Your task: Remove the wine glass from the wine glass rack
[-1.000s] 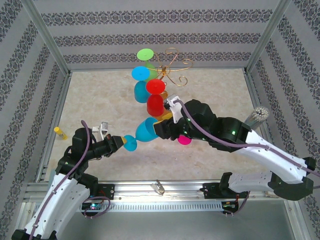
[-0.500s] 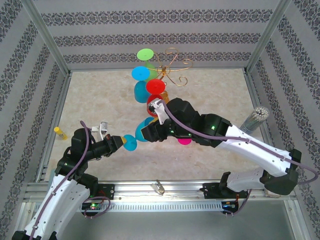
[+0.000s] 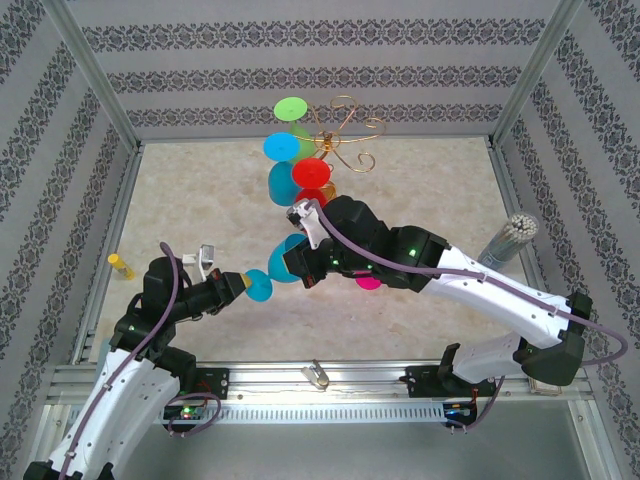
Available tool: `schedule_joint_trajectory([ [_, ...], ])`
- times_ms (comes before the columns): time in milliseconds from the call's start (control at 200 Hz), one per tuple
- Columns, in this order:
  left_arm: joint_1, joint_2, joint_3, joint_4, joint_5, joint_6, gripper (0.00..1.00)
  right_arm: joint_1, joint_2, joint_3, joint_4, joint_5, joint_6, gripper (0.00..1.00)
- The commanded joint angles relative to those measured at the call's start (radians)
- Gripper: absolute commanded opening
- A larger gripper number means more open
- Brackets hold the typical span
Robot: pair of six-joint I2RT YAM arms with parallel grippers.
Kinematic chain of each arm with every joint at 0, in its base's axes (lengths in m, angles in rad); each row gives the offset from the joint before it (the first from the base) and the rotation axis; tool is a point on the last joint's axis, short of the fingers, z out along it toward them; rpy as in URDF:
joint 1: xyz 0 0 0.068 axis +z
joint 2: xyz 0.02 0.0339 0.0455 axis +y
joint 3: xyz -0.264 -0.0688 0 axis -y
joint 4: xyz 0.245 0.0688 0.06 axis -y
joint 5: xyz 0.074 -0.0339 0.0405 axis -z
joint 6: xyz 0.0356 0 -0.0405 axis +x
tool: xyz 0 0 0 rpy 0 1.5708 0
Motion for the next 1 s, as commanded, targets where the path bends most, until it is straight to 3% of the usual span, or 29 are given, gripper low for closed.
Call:
schedule_joint_trajectory([
  [0, 0.013, -0.015, 0.036, -0.006, -0.001, 0.024, 0.0, 0.007, -0.001, 0.0, 0.024, -0.013, -0.001, 0.0],
  [919, 0.012, 0.021, 0.072, -0.001, -0.009, 0.023, 0.0, 0.054, -0.085, -0.048, 0.021, 0.137, 0.017, 0.0],
  [959, 0.012, 0.021, 0.085, -0.031, -0.023, 0.038, 0.12, 0.057, -0.091, -0.045, 0.004, 0.152, 0.012, 0.0],
  [994, 0.012, 0.019, 0.095, -0.054, -0.037, 0.048, 0.14, 0.06, -0.098, -0.046, -0.008, 0.171, 0.01, 0.0],
])
